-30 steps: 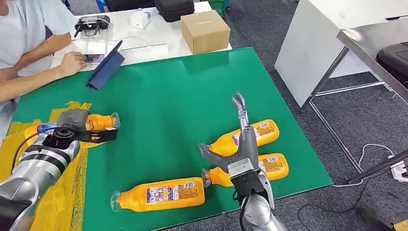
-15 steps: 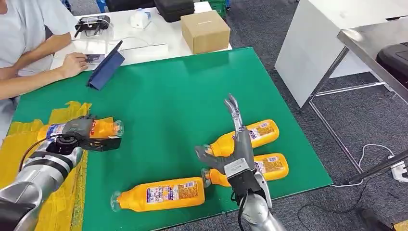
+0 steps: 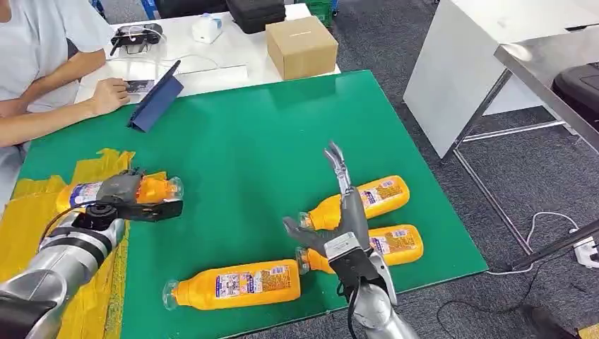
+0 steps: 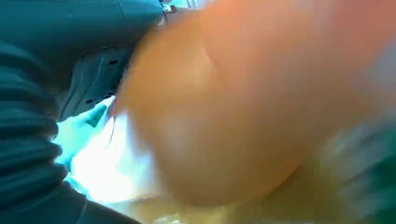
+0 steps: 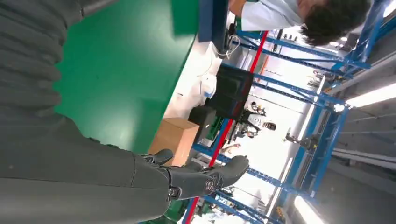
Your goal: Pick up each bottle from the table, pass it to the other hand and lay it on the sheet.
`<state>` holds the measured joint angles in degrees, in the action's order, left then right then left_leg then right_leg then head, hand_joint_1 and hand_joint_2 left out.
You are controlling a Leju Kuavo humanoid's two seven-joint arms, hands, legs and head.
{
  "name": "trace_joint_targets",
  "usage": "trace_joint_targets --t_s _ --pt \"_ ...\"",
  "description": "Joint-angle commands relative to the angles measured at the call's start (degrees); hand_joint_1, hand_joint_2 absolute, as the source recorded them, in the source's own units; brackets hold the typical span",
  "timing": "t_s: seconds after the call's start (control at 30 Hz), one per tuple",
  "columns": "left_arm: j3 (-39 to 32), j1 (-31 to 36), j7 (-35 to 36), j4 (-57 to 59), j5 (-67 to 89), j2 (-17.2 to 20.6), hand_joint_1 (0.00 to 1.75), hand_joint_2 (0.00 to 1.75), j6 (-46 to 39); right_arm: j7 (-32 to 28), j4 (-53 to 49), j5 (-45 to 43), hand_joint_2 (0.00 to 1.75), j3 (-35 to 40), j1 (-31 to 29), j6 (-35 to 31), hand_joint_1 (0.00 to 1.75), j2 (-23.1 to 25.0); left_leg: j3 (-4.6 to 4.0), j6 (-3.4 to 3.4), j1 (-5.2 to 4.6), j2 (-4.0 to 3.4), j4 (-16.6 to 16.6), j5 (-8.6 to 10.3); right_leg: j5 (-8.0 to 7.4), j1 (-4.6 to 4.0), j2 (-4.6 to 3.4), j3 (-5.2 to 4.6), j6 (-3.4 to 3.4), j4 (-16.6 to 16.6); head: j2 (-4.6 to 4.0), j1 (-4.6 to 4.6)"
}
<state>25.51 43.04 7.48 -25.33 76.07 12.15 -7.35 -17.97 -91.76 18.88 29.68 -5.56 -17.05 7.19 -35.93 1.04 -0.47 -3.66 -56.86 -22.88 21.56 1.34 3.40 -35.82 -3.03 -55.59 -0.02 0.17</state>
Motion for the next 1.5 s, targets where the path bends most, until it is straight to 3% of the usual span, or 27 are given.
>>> trace_joint_targets --t_s 0.03,0.13,0.17,0.2,0.43,0.63,0.77,1.37,1.5 --pt "-15.88 -12.91 -6.57 -19.33 -8.08 -4.97 0.0 1.75 -32.65 -0.04 2.16 3.46 1.75 2.6 -0.78 -1.22 0.0 -2.89 0.32 -0.06 0.11 0.32 0.01 -0.19 0.16 -0.03 -0.18 0.4 0.11 0.1 0.0 0.0" --pt "-25.12 -19.38 -11.29 -31.11 -6.41 -8.19 0.0 1.75 -32.65 0.66 4.02 6.85 1.75 4.57 -1.6 -2.57 0.0 -3.37 0.27 -0.05 0.03 0.03 0.07 -0.17 0.07 0.03 -0.34 0.3 0.08 0.11 0.0 0.02" --pt "-27.3 -20.14 -13.41 -32.56 -7.11 -9.25 0.0 1.75 -32.65 1.12 4.5 8.62 1.75 5.34 -1.96 -2.92 0.0 -3.61 0.65 -0.13 0.19 0.15 -0.04 -0.44 0.28 -0.05 -0.63 0.68 0.21 0.09 0.0 0.0" --pt "-29.31 -20.72 -15.45 -33.79 -6.74 -10.14 0.0 1.75 -32.65 2.05 5.15 11.19 1.75 6.41 -2.54 -3.06 0.0 -4.03 0.33 -0.09 0.06 -0.1 0.05 -0.26 0.09 0.0 -0.46 0.29 0.1 0.12 0.0 0.0" --pt "-30.18 -22.97 -18.23 -39.18 -2.34 -12.56 0.0 1.75 -32.65 7.54 10.48 24.3 1.75 12.74 -6.55 0.51 0.0 -5.22 0.28 -0.12 0.17 0.03 -0.03 -0.27 0.12 -0.08 -0.51 0.26 0.16 0.08 0.0 -0.02" --pt "-27.86 -22.56 -21.44 -38.87 -9.37 -14.25 0.0 1.75 -32.65 8.47 14.24 25.94 1.75 18.67 -8.75 7.12 0.0 -5.33 0.24 -0.11 0.16 0.18 -0.04 -0.25 0.15 -0.07 -0.36 0.27 0.15 0.06 0.0 0.02" --pt "-21.54 -22.92 -21.02 -40.2 -17.23 -13.8 0.0 1.75 -32.36 11.95 25.02 28.92 1.75 26.07 -12.75 11.43 0.0 -4.19 0.38 -0.13 0.17 0.18 0.02 -0.27 0.14 -0.07 -0.44 0.41 0.17 0.11 0.0 0.0" --pt "-15.27 -24.07 -22.35 -45.78 -24.3 -14.57 0.0 1.75 -30.16 10.59 33.01 24.52 1.75 31.52 -15.85 15.24 0.0 -3.68 0.25 -0.12 0.15 0.37 -0.05 -0.24 0.19 -0.06 -0.2 0.33 0.16 0.02 0.0 0.02" --pt "-15.1 -25.52 -22.91 -48.62 -27.72 -14.89 0.0 1.75 -29.19 14.86 33.38 28.67 1.75 32.01 -15.6 12.72 0.0 -4.36 0.14 -0.08 0.08 0.17 0.02 -0.17 0.09 -0.03 -0.22 0.18 0.09 0.07 0.0 0.0"
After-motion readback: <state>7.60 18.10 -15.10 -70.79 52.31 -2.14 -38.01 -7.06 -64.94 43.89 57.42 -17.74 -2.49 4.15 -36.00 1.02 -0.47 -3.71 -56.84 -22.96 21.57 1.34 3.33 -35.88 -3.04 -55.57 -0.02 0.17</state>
